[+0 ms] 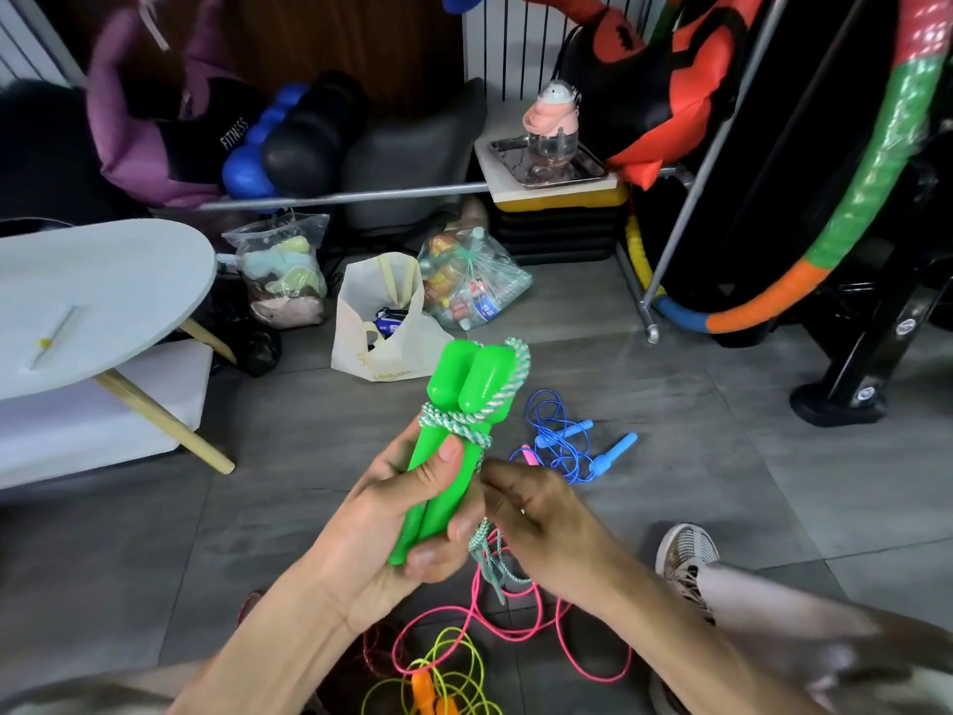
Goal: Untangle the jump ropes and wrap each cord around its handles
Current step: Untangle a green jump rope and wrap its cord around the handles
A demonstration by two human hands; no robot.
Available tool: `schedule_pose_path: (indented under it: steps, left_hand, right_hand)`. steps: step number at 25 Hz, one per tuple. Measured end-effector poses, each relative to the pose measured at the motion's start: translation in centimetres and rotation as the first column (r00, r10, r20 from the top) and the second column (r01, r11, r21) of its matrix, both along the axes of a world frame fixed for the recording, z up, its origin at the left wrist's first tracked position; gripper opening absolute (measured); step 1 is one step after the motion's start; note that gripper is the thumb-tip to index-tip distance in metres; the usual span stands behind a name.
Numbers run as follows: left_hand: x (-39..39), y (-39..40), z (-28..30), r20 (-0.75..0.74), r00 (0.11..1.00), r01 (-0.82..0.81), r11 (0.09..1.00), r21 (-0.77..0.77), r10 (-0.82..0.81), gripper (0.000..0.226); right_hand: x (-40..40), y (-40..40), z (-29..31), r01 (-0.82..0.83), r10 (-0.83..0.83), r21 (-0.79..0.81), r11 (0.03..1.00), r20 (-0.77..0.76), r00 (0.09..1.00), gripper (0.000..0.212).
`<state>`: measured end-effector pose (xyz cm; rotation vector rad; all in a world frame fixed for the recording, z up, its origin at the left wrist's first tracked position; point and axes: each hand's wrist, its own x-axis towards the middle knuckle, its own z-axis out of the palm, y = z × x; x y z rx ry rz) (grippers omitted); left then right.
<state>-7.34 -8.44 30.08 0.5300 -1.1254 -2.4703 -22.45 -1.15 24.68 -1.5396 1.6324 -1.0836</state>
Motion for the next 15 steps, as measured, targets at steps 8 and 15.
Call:
schedule_pose_path:
  steps: [8, 15]
  left_hand:
    - [0.1, -0.5, 0.4, -0.051, 0.999, -0.010, 1.000, -0.008, 0.010, 0.035]
    - [0.1, -0.5, 0.1, 0.189, 0.981, -0.008, 0.984, -0.178, 0.042, 0.034]
  right_hand:
    - [0.4, 0.5, -1.3, -0.044, 0.055, 0.096, 0.994, -0.116, 0.992, 0.034]
    - [0.7, 0.5, -0.9, 0.055, 0.057, 0.245, 0.968, -0.428, 0.902, 0.034]
